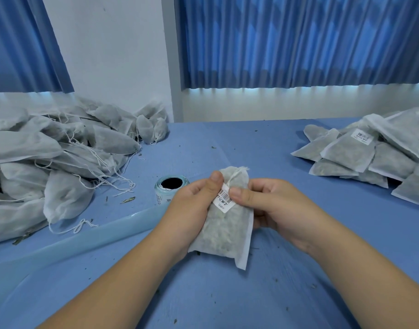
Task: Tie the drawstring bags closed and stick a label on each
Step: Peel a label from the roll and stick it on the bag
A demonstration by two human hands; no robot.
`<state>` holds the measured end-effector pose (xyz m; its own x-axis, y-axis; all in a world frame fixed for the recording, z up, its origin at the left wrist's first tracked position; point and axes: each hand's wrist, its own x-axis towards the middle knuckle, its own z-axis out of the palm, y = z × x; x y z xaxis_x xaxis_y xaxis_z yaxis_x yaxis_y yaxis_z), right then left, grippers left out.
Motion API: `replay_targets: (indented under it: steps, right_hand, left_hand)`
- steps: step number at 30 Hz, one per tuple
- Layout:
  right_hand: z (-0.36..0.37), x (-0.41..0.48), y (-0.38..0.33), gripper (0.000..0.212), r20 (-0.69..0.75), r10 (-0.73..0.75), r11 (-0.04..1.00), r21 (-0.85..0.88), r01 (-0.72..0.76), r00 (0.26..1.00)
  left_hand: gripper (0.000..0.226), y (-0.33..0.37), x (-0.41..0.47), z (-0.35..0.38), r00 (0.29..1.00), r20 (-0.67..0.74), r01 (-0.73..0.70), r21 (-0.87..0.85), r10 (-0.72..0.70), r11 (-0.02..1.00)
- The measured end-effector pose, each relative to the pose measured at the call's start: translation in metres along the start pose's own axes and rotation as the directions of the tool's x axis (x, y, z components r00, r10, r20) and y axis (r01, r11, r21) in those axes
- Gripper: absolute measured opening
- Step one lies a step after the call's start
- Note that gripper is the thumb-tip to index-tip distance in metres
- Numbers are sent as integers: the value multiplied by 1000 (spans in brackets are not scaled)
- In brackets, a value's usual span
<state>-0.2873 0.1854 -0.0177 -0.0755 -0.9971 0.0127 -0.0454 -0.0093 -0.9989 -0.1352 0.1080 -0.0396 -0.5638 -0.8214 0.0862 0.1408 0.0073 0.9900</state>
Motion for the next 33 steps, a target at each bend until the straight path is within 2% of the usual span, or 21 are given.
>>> replay_targets:
  steps: [2,6,8,11,13,16,21,25,30,31,33]
  right_hand:
    - [0,1,1,40,-59,-18,999,-51,15,998]
    - [1,4,3,24,-200,-92,978,-202,50,976]
    - [2,2,4,21,-136,-69,986,-162,46,988]
    - [2,-3,7,35,6,15,999,-50,-15,1000]
    - [-1,-7,7,35,-5,23,1000,-19,-23,1000]
    - [-19,-17,5,34,-138,27,1000,18,-25,990]
    - [-64,-42,4,32,-327,65,988,150,-16,943]
    - [-112,-68,4,28,-493,130,967,255,0,860]
    - [-165,-95,-6,16,-622,181,932,355,68,762]
    - [-175,-97,-14,13,-631,173,925,368,96,756]
    - [-200,-99,-37,7,-657,127,859,448,249,743]
  left_hand:
    - [50,-2,0,-1,1000,-26,1,12,0,1000]
    - [57,-2,3,2,985,-171,9,50,-1,999]
    - [56,1,8,7,967,-254,13,31,-4,999]
    - [50,8,17,20,955,-295,10,5,-8,1000]
    - [42,12,22,34,972,-236,17,21,-12,1000]
    - [33,16,31,60,991,-134,27,130,-9,991]
    - [34,21,46,108,997,-18,73,201,-71,977]
    - [35,24,51,155,979,115,151,149,-168,977]
    - [25,35,56,207,967,150,201,36,-204,979]
    - [27,38,56,216,965,162,208,4,-206,978]
    - [29,47,57,232,962,184,221,-84,-203,972]
